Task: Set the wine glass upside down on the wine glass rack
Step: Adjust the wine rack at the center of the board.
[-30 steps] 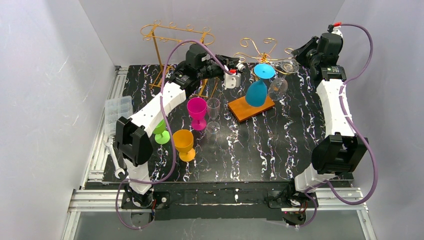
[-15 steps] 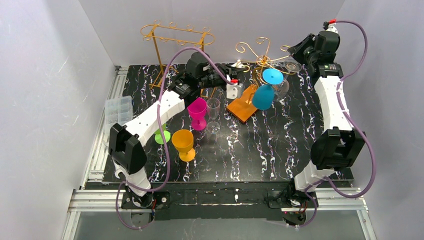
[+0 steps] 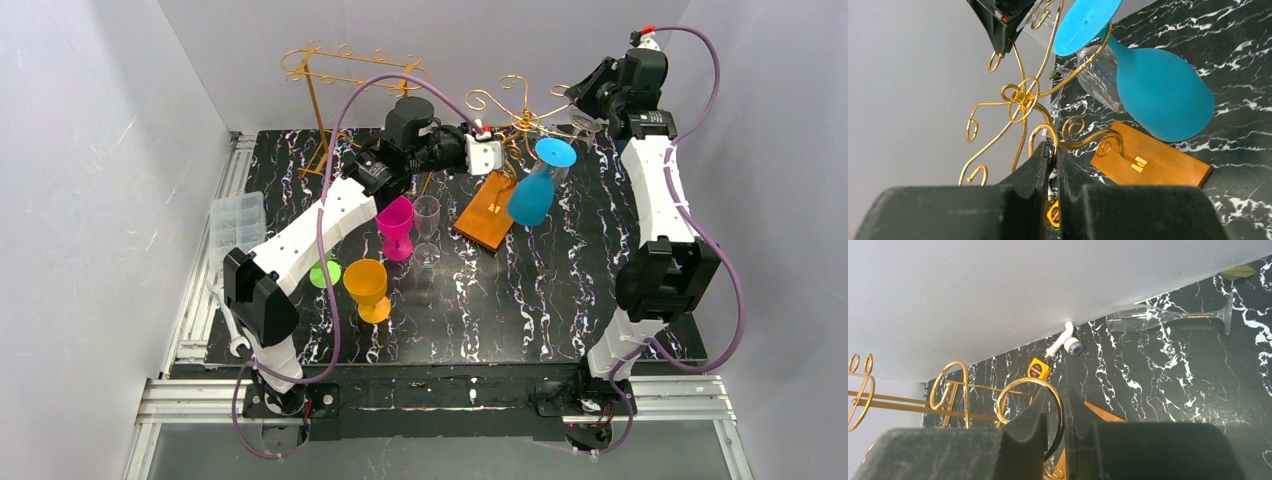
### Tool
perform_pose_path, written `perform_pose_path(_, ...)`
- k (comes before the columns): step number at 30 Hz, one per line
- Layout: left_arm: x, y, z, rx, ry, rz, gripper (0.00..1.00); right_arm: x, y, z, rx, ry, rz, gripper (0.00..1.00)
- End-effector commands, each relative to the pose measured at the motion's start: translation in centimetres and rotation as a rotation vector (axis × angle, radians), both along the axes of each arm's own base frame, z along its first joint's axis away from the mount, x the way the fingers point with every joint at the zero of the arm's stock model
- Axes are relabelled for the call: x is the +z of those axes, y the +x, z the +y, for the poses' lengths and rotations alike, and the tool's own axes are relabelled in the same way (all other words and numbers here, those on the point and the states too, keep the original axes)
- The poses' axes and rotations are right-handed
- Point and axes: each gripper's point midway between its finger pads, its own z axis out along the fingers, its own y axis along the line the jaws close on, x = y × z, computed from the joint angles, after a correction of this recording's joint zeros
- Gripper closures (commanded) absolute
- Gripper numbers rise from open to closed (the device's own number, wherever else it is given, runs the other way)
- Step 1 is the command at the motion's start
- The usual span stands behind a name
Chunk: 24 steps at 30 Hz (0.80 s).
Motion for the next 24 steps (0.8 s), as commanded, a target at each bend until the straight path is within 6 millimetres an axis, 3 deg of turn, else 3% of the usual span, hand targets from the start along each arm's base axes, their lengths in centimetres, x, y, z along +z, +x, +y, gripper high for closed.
perform_pose_path(1, 7.6, -3.9, -2.2, -0.101, -0.194, 0.013, 1.00, 1.7, 1.3, 0.4, -0.059, -0.018, -0.039, 0.83)
perform_pose_path(8, 8.0, -4.0, -2.8, -0.083, -0.224, 0.081, 1.00, 1.7, 1.5, 0.7, -0.048, -0.026, -0.038, 0.81)
perform_pose_path(13, 7.5, -3.9, -1.9, -0.046, -0.220, 0.087, 1.00, 1.7, 1.5, 1.3, -0.026, -0.036, -0.041, 0.69)
perform_pose_path(21, 7.2, -3.8, -0.2, 0.005, -0.210, 0.079, 1.00, 3.2, 1.2, 1.7, -0.011, -0.037, -0.073, 0.41)
perform_pose_path(22, 7.2, -3.7, -0.1, 0.010, -0.209, 0.078, 1.00, 3.5, 1.2, 1.7, -0.012, -0.037, -0.079, 0.32)
perform_pose_path(23, 7.3, -3.7, 0.1, 0.014, -0.209, 0.078, 1.00, 3.8, 1.1, 1.7, -0.012, -0.040, -0.085, 0.09)
perform_pose_path(24, 7.2, -3.8, 0.3, 0.014, -0.208, 0.078, 1.00, 4.0, 1.1, 1.7, -0.014, -0.041, -0.090, 0.02)
